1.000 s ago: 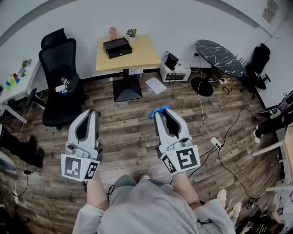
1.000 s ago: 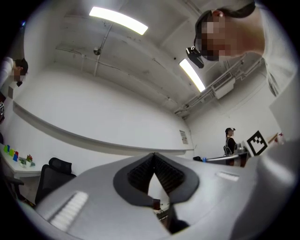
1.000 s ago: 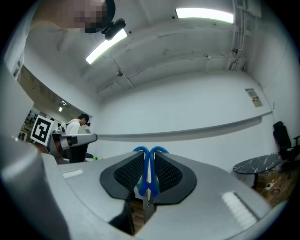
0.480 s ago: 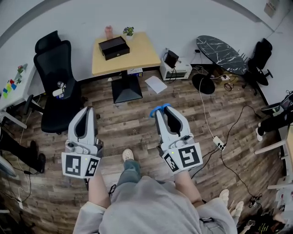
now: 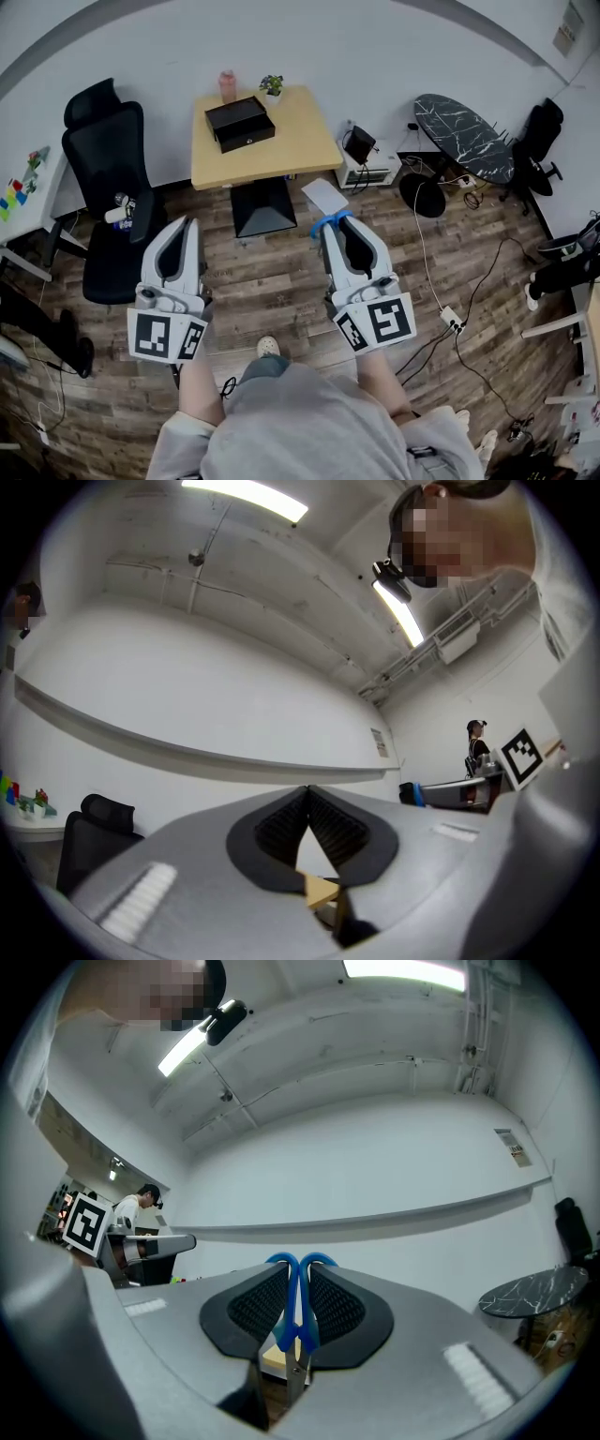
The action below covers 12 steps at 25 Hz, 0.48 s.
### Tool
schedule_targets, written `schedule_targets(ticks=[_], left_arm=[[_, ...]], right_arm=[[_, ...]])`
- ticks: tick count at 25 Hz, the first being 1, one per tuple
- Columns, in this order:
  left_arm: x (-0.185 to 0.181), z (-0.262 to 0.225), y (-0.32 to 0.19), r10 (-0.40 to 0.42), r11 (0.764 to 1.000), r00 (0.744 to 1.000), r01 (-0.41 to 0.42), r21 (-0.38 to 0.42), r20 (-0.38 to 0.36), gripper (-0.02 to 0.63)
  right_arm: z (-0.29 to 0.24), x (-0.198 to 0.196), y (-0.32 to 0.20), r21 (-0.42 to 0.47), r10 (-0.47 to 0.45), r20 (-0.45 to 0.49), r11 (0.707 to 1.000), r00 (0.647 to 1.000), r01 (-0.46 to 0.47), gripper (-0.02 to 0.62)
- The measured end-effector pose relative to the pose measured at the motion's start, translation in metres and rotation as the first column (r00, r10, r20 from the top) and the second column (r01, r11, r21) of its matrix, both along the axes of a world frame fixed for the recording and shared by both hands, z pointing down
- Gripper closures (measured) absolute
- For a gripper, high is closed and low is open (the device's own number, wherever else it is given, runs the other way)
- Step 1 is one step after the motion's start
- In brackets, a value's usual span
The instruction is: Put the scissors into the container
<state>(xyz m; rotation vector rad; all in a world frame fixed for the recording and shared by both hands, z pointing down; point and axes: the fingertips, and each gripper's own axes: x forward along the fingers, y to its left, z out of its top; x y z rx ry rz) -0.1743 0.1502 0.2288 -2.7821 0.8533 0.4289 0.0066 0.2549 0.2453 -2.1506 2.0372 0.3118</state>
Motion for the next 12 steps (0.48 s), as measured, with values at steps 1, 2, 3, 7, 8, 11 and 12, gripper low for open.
schedule_targets(ticks=[1, 2, 3, 7, 8, 11, 12], left_arm=[[0.002, -0.002, -0.012, 0.002, 1.000, 1.000, -0.002, 0.005, 0.002, 0.551], [0.004, -0.004, -0.022, 0.003, 1.000, 1.000, -0.003, 0.010, 0.005, 0.551], [0.004, -0.005, -0.033, 0.003, 1.000, 1.000, -0.004, 0.015, 0.009, 0.551], [0.004, -0.006, -0.072, 0.016, 0.999, 1.000, -0.016, 0.034, 0.015, 0.551], [0.003, -0.006, -0.081, 0.022, 0.999, 1.000, -0.022, 0.037, 0.015, 0.551], [0.000, -0.001, -0.104, 0.028, 0.999, 1.000, -0.029, 0.030, 0.014, 0.551], [-0.001, 0.002, -0.111, 0.027, 0.999, 1.000, -0.027, 0.020, 0.008, 0.551]], right_arm=[[-0.001, 0.002, -0.012, 0.000, 0.003, 0.002, 1.000, 1.000, -0.003, 0.522], [-0.002, 0.004, -0.023, 0.000, 0.004, 0.004, 1.000, 1.000, -0.004, 0.522], [-0.002, 0.005, -0.034, 0.001, 0.006, 0.005, 1.000, 1.000, -0.006, 0.522], [-0.003, 0.006, -0.076, 0.007, 0.017, 0.009, 1.000, 1.000, -0.017, 0.522], [-0.002, 0.005, -0.086, 0.007, 0.018, 0.010, 1.000, 1.000, -0.018, 0.522], [-0.001, 0.002, -0.109, 0.007, 0.018, 0.010, 1.000, 1.000, -0.018, 0.522], [0.000, 0.001, -0.115, 0.006, 0.018, 0.007, 1.000, 1.000, -0.018, 0.522]])
